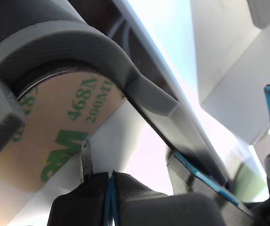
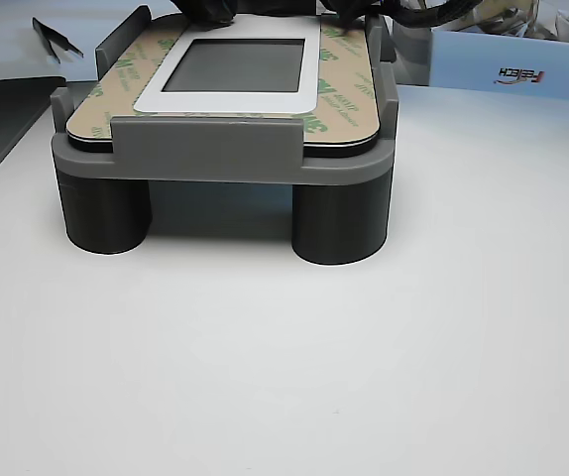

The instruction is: Peel off protective film from adhesive tape.

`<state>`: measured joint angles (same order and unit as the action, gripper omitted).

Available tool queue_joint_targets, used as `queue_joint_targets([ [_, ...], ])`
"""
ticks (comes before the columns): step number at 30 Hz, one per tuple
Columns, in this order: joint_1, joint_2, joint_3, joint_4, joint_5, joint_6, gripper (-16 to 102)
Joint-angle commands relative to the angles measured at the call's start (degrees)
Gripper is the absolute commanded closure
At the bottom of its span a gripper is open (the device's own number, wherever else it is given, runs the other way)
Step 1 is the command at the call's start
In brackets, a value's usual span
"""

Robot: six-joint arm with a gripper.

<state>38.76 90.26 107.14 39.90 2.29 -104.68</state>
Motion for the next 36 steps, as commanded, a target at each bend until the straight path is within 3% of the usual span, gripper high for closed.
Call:
queue_joint_targets([
  [1,-0.70,1.85,-0.88,0.09,0.09,0.44,96],
  [36,-0.70,1.76,-2.72,2.37,-0.35,2.81,96],
])
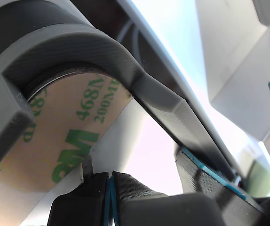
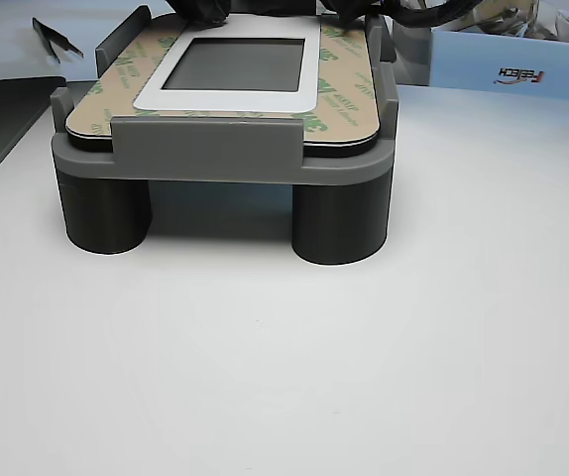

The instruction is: Peel off protective film from adhesive tape.

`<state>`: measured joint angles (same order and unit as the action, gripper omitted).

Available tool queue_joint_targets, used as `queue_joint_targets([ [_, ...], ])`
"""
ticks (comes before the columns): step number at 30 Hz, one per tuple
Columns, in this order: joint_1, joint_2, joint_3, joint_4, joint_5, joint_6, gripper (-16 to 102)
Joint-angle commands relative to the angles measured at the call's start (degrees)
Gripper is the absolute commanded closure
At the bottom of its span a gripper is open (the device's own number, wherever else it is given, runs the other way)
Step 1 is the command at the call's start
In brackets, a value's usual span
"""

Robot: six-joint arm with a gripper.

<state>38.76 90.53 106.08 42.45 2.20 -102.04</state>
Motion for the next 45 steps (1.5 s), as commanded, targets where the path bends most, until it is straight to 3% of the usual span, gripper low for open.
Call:
queue_joint_targets([
  [1,-0.70,1.49,-1.67,-0.18,-0.26,0.18,96],
  [45,-1.32,-0.53,-5.45,2.37,-1.67,1.05,96],
])
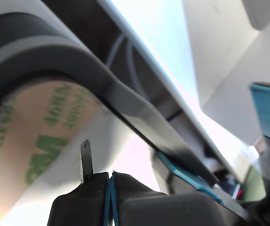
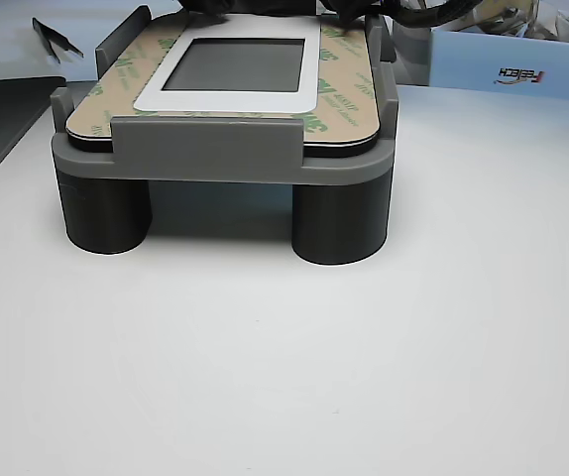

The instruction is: Peel off protective film from adhesive tape.

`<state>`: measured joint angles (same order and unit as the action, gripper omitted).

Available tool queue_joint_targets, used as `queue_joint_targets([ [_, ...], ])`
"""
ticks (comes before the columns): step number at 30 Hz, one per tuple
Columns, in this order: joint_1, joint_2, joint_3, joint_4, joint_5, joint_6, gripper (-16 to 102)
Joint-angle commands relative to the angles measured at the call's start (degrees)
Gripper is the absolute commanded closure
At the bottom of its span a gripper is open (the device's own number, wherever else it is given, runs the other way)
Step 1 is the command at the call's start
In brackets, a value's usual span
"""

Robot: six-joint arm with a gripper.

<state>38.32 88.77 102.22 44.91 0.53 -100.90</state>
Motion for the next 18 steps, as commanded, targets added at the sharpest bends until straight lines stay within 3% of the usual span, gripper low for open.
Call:
queue_joint_targets([
  [1,-0.88,1.23,-1.58,0.00,0.00,-0.09,96],
  [18,-2.29,0.62,-0.62,-1.85,-0.44,-3.43,96],
])
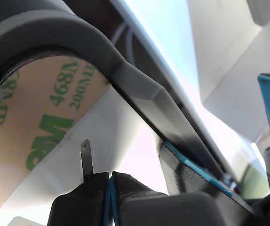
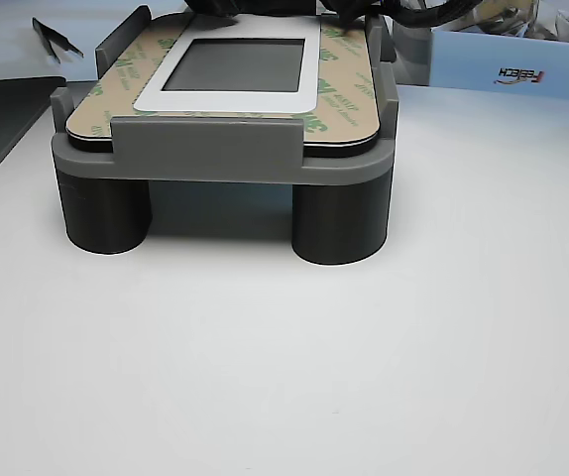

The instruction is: Peel off protective film from adhesive tape.

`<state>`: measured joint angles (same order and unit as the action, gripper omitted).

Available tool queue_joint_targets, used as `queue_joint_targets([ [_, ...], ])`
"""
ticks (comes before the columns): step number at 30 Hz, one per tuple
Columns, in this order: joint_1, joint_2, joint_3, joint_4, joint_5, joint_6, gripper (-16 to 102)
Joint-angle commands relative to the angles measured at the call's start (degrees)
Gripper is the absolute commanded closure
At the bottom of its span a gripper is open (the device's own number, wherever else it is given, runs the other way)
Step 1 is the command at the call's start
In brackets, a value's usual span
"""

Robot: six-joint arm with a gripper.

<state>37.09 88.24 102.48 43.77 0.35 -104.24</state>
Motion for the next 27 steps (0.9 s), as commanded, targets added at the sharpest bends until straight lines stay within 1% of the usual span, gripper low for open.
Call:
queue_joint_targets([
  [1,-1.14,1.14,-0.62,-0.97,-0.44,0.09,96],
  [9,-0.88,2.37,1.67,-2.46,-0.70,1.67,96],
  [27,-0.35,2.90,1.67,-1.85,-0.79,2.81,96],
])
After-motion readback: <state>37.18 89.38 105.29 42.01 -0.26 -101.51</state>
